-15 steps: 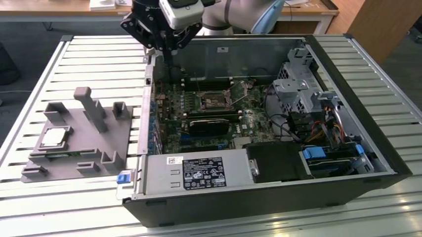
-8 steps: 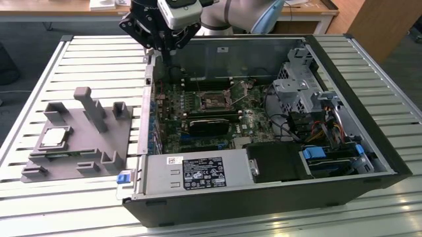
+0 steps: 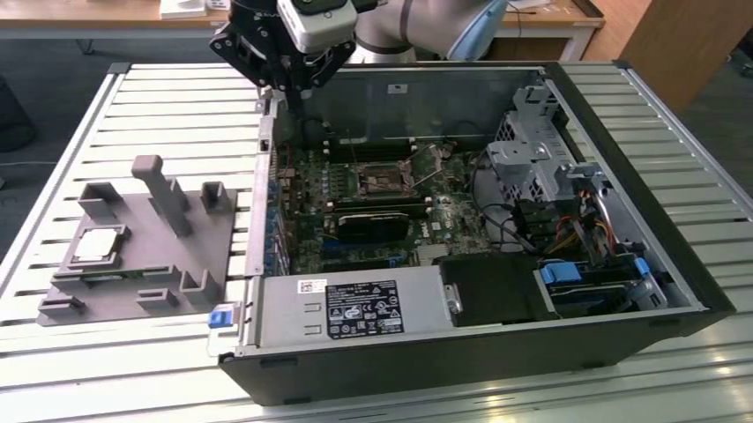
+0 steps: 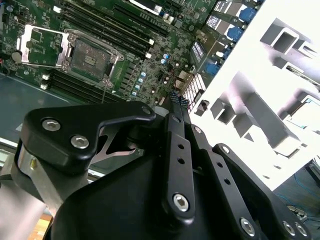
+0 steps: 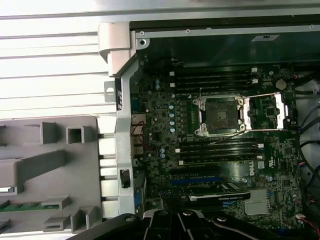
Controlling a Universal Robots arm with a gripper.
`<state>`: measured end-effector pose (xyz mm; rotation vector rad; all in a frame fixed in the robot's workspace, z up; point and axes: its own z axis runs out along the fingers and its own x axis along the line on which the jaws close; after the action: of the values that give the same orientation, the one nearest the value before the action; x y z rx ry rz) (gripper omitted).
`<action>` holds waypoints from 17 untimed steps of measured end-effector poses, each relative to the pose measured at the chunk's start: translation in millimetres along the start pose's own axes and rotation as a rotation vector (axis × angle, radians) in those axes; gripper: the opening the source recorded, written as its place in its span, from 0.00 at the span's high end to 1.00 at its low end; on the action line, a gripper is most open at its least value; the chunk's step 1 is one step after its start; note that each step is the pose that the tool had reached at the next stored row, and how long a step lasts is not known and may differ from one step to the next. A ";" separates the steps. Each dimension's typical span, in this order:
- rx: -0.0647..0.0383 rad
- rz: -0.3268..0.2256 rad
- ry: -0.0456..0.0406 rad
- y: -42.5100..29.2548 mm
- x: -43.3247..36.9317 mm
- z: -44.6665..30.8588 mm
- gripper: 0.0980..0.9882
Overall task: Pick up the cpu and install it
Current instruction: 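Reach for the cpu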
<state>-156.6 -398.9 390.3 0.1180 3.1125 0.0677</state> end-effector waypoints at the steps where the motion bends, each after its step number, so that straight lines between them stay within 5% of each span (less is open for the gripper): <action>1: 0.000 0.000 0.0000 0.0 0.3 0.0 0.99; 17: 0.000 0.000 0.0000 -0.6 7.4 0.1 0.99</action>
<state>-164.0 -398.9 390.0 0.1179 3.1125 0.0677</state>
